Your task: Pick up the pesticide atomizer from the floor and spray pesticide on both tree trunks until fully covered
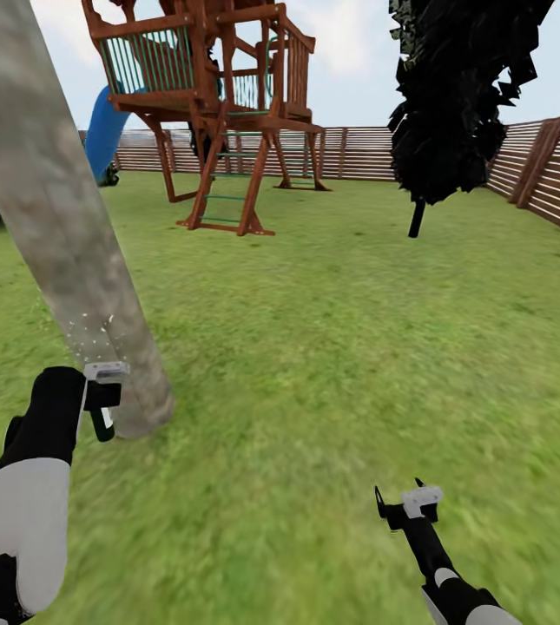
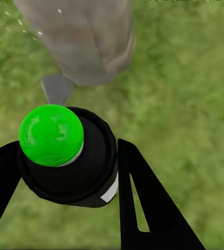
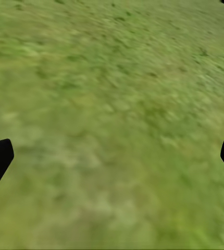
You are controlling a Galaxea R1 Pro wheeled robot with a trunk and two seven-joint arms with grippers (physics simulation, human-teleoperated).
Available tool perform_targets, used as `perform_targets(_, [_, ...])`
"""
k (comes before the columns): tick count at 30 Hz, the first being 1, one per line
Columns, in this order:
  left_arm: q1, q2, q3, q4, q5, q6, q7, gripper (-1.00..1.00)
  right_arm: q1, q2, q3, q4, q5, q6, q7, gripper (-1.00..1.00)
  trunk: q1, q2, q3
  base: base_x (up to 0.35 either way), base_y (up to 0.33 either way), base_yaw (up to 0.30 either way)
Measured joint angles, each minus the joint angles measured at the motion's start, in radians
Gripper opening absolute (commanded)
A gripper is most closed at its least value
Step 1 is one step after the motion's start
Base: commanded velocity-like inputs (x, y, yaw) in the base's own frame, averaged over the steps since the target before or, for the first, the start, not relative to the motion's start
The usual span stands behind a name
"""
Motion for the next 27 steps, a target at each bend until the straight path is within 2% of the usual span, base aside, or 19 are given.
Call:
perform_targets(4, [0.062,0.004,0.006,0.000,-0.004,-0.005,0.001,-1.00,0.000,0.000,0.000,0.000,0.000,0.000,0.000,1.00,0.000,0.000,0.000,0.109,-0.257,0.082])
perform_targets(6, [0.086,0.004,0.080,0.000,-0.010,-0.019,0.001,-1.00,0.000,0.000,0.000,0.000,0.000,0.000,0.000,1.00,0.000,0.000,0.000,0.090,-0.269,0.267])
perform_targets(8, [0.092,0.003,0.106,0.000,-0.004,-0.050,0.001,-1.00,0.000,0.000,0.001,0.000,0.000,0.000,0.000,1.00,0.000,0.000,0.000,0.166,-0.244,0.277])
perform_targets(14, [0.093,-0.003,0.105,0.001,-0.006,-0.062,0.006,-1.00,0.000,0.000,0.001,0.000,0.000,0.000,0.000,1.00,0.000,0.000,0.000,0.265,-0.161,0.120])
perform_targets(15, [0.093,-0.003,0.105,0.001,-0.013,-0.063,0.043,-1.00,0.000,0.001,0.001,0.000,0.001,0.000,0.001,1.00,0.000,0.000,0.000,0.285,-0.137,0.001])
perform_targets(17, [0.093,-0.003,0.105,0.002,-0.003,-0.064,0.084,-1.00,0.000,0.001,0.001,0.001,0.002,0.001,0.002,1.00,0.000,0.000,0.000,0.285,-0.137,0.000])
perform_targets(20, [0.093,-0.003,0.107,0.002,0.006,-0.064,0.096,-1.00,0.001,-0.006,0.002,0.004,0.003,0.002,0.009,1.00,0.000,0.000,0.000,0.285,-0.137,0.000])
perform_targets(21, [0.093,-0.003,0.107,0.002,0.006,-0.064,0.097,-1.00,0.001,-0.013,0.006,0.007,0.005,0.002,0.046,1.00,0.000,0.000,0.000,0.286,-0.137,0.000])
perform_targets(22, [0.093,-0.003,0.107,0.002,0.006,-0.064,0.097,-1.00,0.001,-0.024,0.010,0.016,0.014,0.002,0.136,1.00,0.000,0.000,0.000,0.286,-0.137,0.000])
perform_targets(24, [0.093,-0.003,0.106,0.007,0.008,-0.064,0.098,-1.00,0.003,-0.045,0.010,0.025,0.022,0.003,0.444,1.00,0.000,0.000,0.000,0.285,-0.137,0.000])
perform_targets(26, [0.093,-0.004,0.106,0.025,0.007,-0.064,0.098,-1.00,0.003,-0.051,0.006,0.027,0.017,0.004,0.520,1.00,0.000,0.000,0.000,0.265,-0.157,0.000])
perform_targets(27, [0.093,-0.004,0.106,0.028,0.006,-0.064,0.099,-1.00,0.003,-0.051,0.006,0.027,0.016,0.004,0.527,1.00,0.000,0.000,0.000,0.086,-0.211,0.000])
